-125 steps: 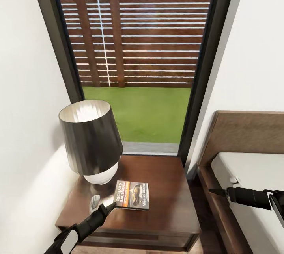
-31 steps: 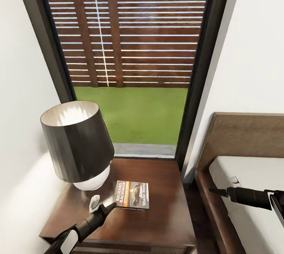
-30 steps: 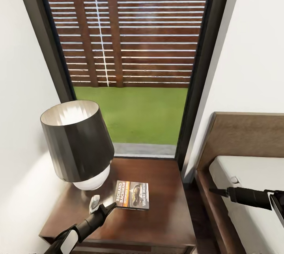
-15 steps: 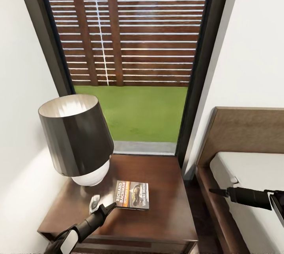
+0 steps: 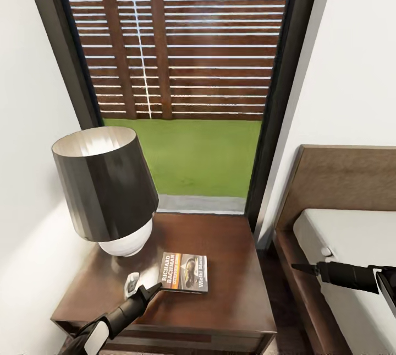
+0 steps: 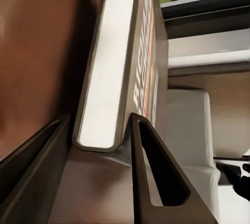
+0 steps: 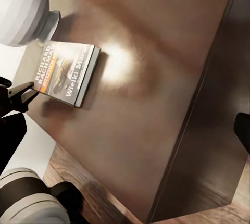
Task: In the bedroom, move the book from the bed onto either nightstand, and place the two sandals side by side next to the bed.
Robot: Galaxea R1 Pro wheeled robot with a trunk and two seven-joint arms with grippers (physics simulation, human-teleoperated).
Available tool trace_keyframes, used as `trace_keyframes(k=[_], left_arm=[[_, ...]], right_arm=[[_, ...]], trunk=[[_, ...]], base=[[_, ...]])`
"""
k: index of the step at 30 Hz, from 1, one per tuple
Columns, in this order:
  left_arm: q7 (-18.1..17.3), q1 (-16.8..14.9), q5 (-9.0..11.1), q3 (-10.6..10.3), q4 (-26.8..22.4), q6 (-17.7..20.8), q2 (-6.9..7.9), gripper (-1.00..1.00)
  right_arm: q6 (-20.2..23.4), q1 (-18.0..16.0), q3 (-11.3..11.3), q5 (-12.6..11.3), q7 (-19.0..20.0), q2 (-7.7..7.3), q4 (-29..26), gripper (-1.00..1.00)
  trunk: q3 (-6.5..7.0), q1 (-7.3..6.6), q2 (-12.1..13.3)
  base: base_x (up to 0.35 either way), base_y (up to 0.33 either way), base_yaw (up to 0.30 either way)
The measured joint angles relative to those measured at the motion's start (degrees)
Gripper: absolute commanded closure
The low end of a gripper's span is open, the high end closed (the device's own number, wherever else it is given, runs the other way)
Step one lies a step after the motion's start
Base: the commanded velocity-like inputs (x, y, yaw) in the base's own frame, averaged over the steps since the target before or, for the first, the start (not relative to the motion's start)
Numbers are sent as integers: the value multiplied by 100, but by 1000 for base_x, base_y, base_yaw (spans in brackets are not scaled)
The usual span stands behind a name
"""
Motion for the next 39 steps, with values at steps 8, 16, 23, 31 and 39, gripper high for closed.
trace_keyframes(k=[8,16,23,31,39], left_arm=[[-43,-3,40,27,-5,52,0,100],[-125,-2,38,44,-6,45,1,100],[-235,-3,44,63,-7,40,0,100],[-236,-3,46,61,-7,43,2,100],[-24,-2,21,10,-2,5,8,-100]], right_arm=[[0,-3,0,-1,0,0,0,-100],[1,-1,-1,0,0,0,0,-100],[0,-4,-3,-1,0,0,0,-100],[1,1,-4,-1,0,0,0,-100],[-1,1,-8,0,0,0,0,-100]], trunk=[[-54,66,-122],[-89,109,-201],[-143,176,-323],[-143,176,-323],[-144,176,-322]], base=[[0,0,0],[0,0,0],[0,0,0],[0,0,0],[0,0,0]])
